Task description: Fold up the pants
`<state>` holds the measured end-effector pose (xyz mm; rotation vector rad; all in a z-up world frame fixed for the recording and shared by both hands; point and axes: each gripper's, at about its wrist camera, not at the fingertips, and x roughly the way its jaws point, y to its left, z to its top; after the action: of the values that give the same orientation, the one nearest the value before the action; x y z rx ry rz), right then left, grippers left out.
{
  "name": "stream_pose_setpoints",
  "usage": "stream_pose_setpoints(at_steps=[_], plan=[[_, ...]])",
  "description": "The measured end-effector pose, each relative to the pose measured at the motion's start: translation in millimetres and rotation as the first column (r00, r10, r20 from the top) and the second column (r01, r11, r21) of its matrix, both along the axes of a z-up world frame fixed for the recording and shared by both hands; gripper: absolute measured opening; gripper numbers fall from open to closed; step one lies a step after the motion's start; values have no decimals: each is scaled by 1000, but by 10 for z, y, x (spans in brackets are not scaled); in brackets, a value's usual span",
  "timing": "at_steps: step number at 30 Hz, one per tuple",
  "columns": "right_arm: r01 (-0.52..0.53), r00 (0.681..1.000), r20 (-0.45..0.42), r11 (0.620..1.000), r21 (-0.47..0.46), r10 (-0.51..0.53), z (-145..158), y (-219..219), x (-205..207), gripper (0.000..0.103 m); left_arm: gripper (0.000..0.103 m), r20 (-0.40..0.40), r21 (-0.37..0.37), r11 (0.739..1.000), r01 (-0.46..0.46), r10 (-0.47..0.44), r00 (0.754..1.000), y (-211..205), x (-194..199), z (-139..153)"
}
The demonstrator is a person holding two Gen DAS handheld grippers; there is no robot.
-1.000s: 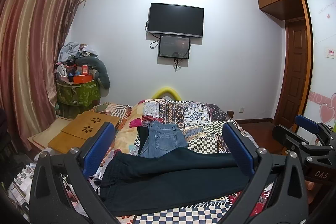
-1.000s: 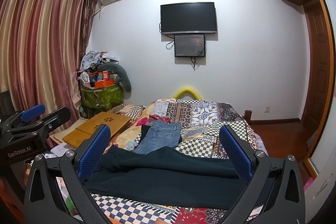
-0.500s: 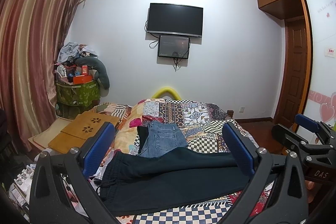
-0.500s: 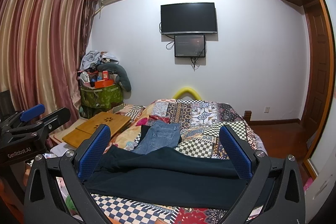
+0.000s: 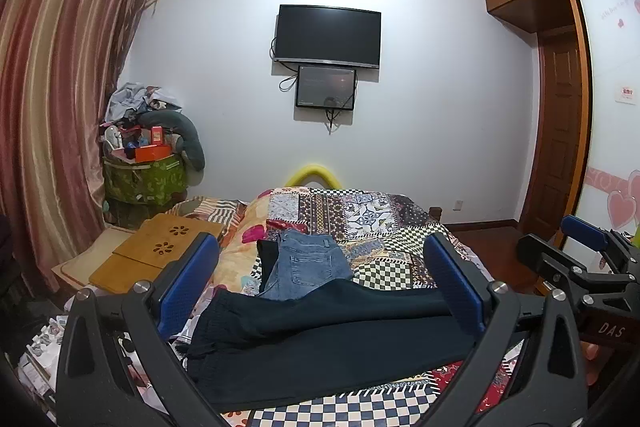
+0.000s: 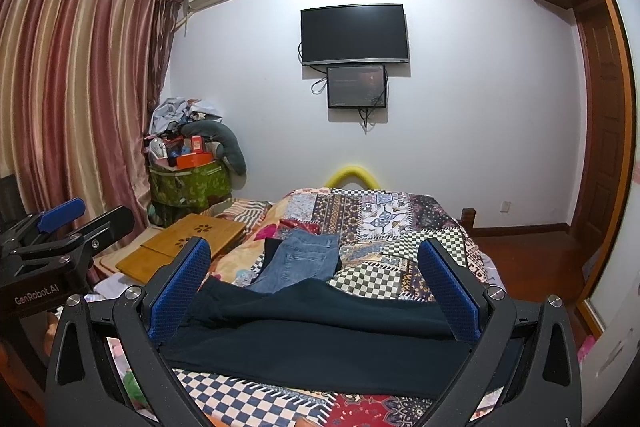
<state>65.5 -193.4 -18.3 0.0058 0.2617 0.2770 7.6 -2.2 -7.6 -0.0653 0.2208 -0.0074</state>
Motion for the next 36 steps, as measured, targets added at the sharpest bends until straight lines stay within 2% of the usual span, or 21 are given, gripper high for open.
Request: stream_pose_setpoints(at_steps=[13,17,25,29,32,36], plan=[[12,1000,-12,1000,5,-12,-44,-58,39,103,103,-8,4,1000,7,-7,1000,-17,27,-17],[19,999,-27,1000,-4,-19,-90,-49,110,103,103,-40,-24,999,44,-45,998,22,151,-46],[45,994,-96,998,-37,-49,-281,-49,453,103,103,-133,4,1000,13,-13,991,131,785,-285],[62,986,-148,996,-57,-70,-423,-86,695,103,103,-209,-1,1000,-3,3,978,226,1207,-480],[72,980,-179,995,-71,-84,-504,-117,877,103,103,-236,22,999,-37,41,971,326,1498,-589],[78,973,-209,991,-106,-98,-611,-163,1140,103,103,-274,15,1000,-25,28,961,508,1880,-700]])
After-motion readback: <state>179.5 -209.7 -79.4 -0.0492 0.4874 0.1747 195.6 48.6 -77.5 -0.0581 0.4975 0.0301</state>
